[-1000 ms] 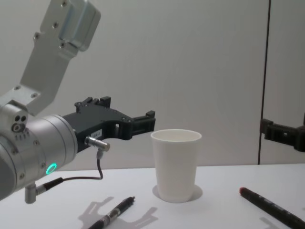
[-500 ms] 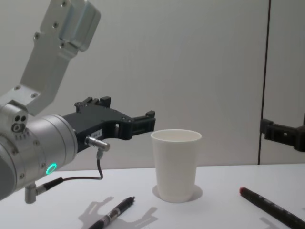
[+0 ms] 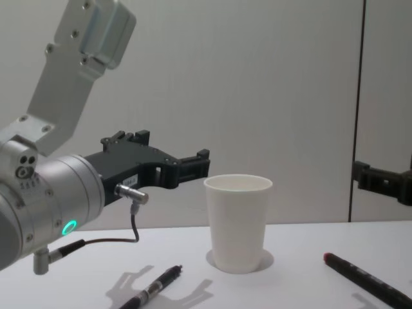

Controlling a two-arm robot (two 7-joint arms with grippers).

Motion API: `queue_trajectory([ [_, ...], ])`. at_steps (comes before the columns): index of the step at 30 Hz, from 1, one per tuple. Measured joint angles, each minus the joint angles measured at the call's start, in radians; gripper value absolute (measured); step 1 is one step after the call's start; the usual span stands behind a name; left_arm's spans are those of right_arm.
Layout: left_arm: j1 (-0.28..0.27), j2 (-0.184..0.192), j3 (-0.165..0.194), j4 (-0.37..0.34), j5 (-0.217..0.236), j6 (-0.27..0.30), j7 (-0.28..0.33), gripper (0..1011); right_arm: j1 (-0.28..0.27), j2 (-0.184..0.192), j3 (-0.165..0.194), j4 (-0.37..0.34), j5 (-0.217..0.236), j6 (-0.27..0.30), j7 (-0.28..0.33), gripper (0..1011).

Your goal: Place the pen into the pen holder.

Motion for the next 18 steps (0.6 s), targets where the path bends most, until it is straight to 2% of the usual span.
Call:
queue_trajectory([
  [9, 0.000, 0.000, 0.000, 0.000, 0.000, 0.000, 0.000, 1001, -0.026, 0.018, 0.011, -0.021, 0.014, 0.018, -0.019, 1002],
  [18, 0.000, 0.000, 0.000, 0.000, 0.000, 0.000, 0.000, 1001, -0.083, 0.063, 0.040, -0.072, 0.043, 0.042, -0.050, 1002],
])
